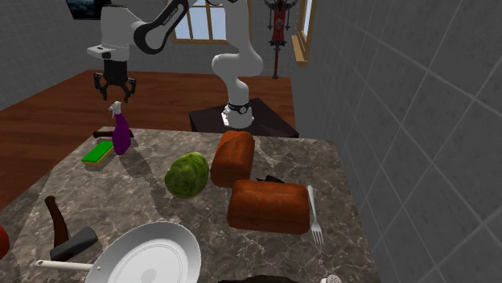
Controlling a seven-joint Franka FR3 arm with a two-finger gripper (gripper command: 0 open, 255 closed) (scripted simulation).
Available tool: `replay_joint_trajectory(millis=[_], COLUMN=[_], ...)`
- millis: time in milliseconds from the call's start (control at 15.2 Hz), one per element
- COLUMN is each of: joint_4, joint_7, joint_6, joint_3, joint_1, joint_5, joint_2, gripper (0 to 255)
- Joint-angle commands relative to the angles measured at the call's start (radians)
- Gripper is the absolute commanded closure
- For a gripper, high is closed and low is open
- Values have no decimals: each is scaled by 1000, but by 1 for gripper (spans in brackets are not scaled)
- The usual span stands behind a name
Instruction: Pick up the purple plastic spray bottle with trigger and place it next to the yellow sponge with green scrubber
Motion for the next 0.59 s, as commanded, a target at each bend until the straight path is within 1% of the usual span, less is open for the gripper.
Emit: replay_joint_trajectory(millis=[0, 198, 396, 462, 528], joint_4=[0, 0, 24, 32, 32], joint_7=[0, 0, 52, 60, 59], joint_6=[0, 0, -115, -145, -145], joint_3=[0, 0, 88, 109, 109], joint_1=[0, 0, -60, -73, -74], joint_5=[0, 0, -71, -82, -81], joint_2=[0, 0, -100, -123, -122], gripper=[0, 0, 0, 0, 0])
